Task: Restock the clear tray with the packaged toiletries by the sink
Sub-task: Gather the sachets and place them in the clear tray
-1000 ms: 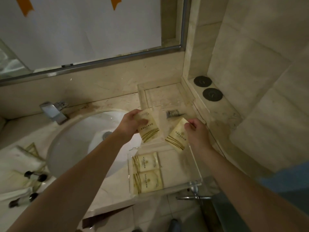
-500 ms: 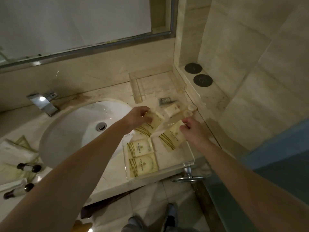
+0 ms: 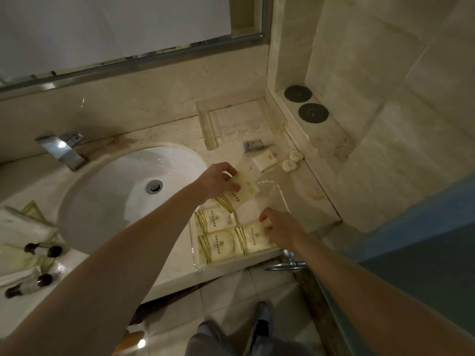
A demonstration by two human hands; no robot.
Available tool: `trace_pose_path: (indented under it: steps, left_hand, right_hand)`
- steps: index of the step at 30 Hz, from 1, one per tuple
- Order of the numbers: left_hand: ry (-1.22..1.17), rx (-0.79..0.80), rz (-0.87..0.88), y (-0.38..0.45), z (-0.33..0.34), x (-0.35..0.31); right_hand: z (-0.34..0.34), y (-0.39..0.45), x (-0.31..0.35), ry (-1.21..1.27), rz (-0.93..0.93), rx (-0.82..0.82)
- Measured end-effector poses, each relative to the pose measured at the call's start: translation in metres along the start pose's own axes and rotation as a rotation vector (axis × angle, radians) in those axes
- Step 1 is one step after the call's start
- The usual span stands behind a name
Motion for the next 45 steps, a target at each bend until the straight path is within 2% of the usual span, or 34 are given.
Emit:
trace_pose_path:
  steps: [3,8,15,20,31,38,41,45]
  left_hand:
    - [0.009,0.012,0.002,0.0,0.001,0.002]
    - [0.048,0.046,0.022,0.004,0.009,0.002]
    - [0.195,0.098,0.052,0.018,0.029,0.003]
    - [0.333,0.194,0.048,0.026,0.059,0.008]
    - [0.534,0.249,0.195,0.04,0.094,0.004]
    - [1.066,0.177,0.452,0.023,0.103,-0.003]
    - [1.136,0.126,0.505,0.022,0.099,-0.006]
    - [1.117,0.086,0.51,0.029,0.087,-0.01]
  right_hand:
    - [0.004,0.0,0.002,-0.111,-0.029,-0.027]
    - [-0.004,0.001,0.004,-0.231,-0.061,-0.179]
    - [0.003,0.0,0.005,-0.44,-0.087,-0.222]
    - [-0.005,0.001,0.003,-0.399,-0.106,-0.284]
    - [-0.022,-0.005,-0.001,-0.345,-0.182,-0.406]
    - [-0.018,0.003,0.01,-0.445,-0.177,-0.344]
    - [-0.02,0.006,0.013,-0.458,-0.178,-0.34]
    - [-0.023,0.012,0.012,-0.415,-0.167,-0.353]
Point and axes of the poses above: each hand's wrist, its own y-axis towards the middle knuckle, its own z-axis out of the palm, x = y × z, the point moved 9 cm from there along y, towards the middle knuckle, and after that the axes turned 8 degrees about z, right-handed, at the moved point
